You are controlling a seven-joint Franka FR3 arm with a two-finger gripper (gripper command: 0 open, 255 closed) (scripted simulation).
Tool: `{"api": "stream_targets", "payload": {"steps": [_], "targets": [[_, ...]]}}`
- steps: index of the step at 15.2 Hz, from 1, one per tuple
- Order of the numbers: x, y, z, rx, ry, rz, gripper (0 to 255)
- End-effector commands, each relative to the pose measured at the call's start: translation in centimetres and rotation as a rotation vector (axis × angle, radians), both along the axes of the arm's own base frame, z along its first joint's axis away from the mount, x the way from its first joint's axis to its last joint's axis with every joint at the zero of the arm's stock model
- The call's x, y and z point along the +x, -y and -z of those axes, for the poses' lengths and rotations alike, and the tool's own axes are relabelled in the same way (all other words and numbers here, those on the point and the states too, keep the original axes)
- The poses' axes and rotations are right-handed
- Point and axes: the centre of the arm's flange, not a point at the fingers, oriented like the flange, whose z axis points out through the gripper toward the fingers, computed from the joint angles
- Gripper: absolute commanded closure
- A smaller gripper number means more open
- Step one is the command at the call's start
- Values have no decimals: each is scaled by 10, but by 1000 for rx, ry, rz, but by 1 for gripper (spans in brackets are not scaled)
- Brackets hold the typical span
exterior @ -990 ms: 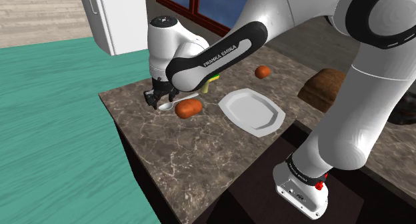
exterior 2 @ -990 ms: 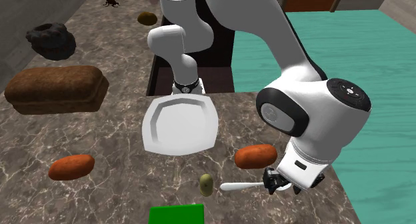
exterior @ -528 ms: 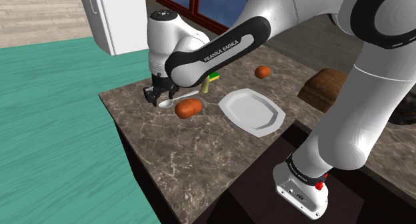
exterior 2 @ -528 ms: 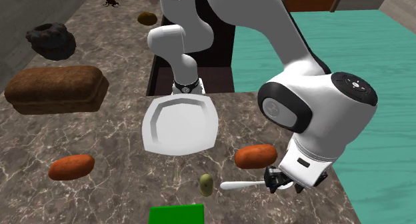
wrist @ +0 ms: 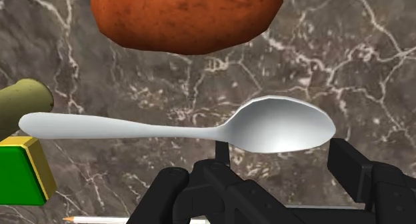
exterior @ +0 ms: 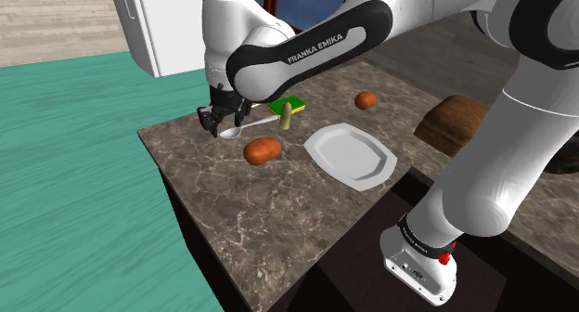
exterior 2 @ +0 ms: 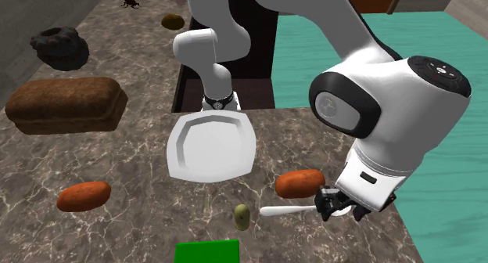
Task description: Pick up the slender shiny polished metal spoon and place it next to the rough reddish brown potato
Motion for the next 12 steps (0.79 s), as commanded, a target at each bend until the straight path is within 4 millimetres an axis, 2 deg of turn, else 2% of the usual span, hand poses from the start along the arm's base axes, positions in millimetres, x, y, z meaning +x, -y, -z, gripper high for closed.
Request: {"api": "stream_targets", "payload": {"steps": [1, 12], "targets": [[0, 0, -10, 0, 0, 0, 255], [0, 0, -68, 0, 0, 0, 255]]}}
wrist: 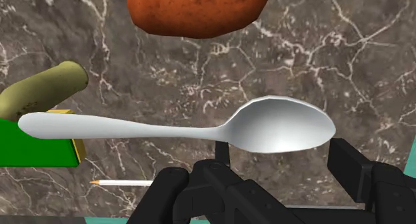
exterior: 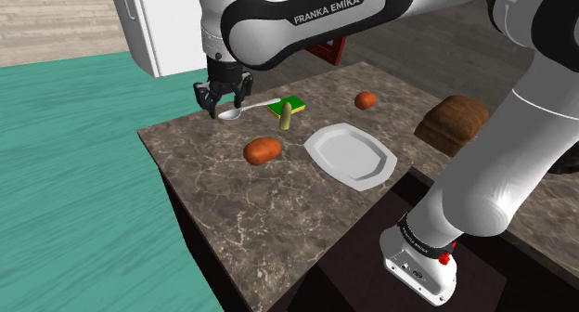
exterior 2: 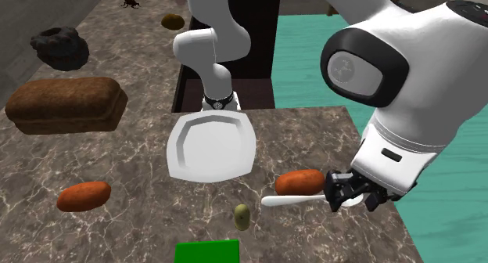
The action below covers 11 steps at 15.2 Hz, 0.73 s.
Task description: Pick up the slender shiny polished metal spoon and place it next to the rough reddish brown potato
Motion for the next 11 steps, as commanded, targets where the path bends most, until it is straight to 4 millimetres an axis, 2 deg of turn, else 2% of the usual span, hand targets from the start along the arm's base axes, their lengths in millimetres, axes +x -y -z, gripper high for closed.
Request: {"api": "stream_targets", "payload": {"steps": [1, 3, 11], "targets": [[-1, -1, -11, 0, 0, 0, 255], [-1, -1, -18, 0, 0, 0, 255], [7, 105, -18, 0, 0, 0, 255]]}}
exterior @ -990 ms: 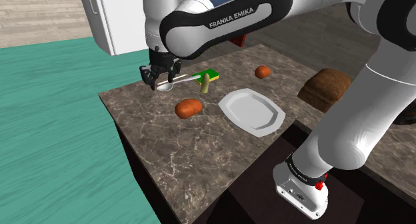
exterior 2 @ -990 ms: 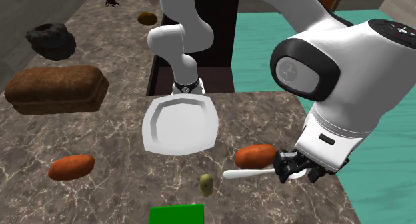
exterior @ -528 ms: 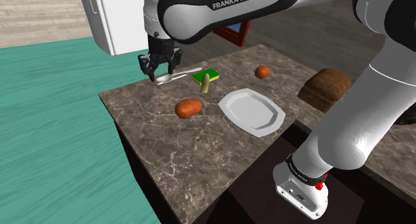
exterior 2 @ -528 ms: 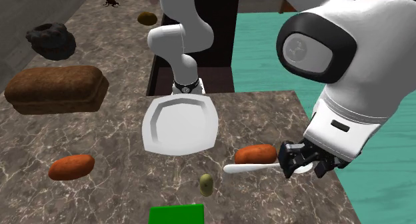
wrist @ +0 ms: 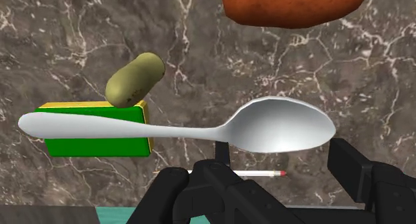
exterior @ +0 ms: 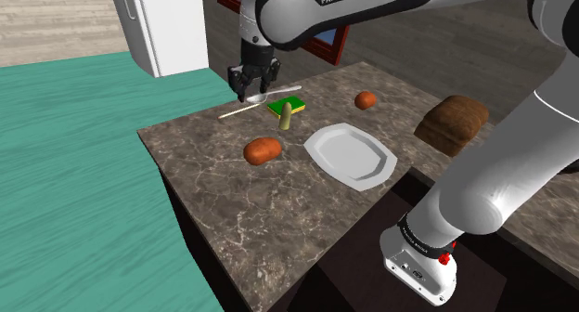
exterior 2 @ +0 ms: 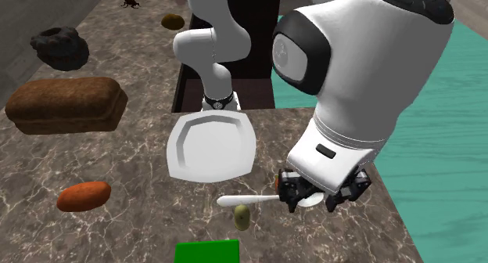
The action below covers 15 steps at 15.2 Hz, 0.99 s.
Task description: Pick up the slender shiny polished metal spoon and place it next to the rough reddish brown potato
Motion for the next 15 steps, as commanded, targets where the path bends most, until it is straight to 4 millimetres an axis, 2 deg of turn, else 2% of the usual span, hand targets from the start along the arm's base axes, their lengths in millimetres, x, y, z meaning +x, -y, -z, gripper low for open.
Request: {"api": "stream_targets", "payload": {"steps": [1, 15], "targets": [[1, 31, 1, 0, 0, -1, 255], [16, 215, 1, 0, 0, -1, 255]]}}
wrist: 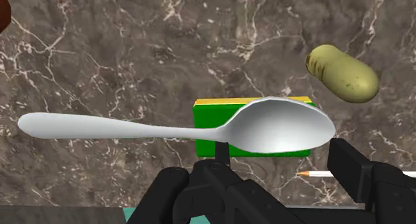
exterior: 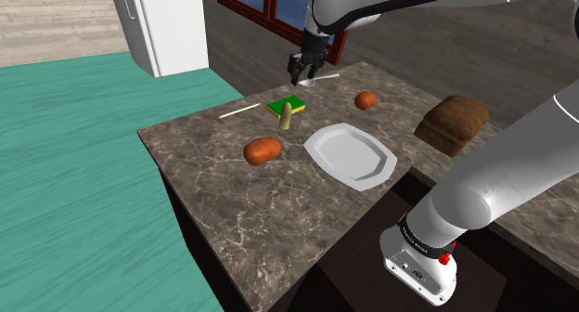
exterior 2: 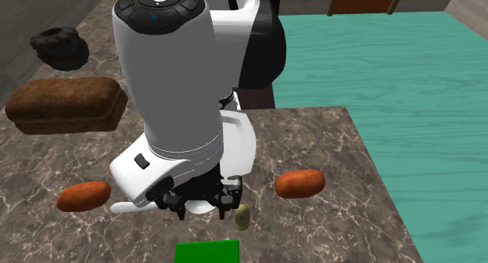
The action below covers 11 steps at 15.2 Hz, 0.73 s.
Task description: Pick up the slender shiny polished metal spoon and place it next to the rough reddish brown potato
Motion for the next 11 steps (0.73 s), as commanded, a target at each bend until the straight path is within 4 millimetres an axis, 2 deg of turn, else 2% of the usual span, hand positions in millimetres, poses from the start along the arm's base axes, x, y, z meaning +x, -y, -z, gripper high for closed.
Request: {"api": "stream_targets", "payload": {"steps": [1, 11], "targets": [[5, 28, 0, -1, 0, -2, 255], [15, 159, 0, -1, 0, -2, 255]]}}
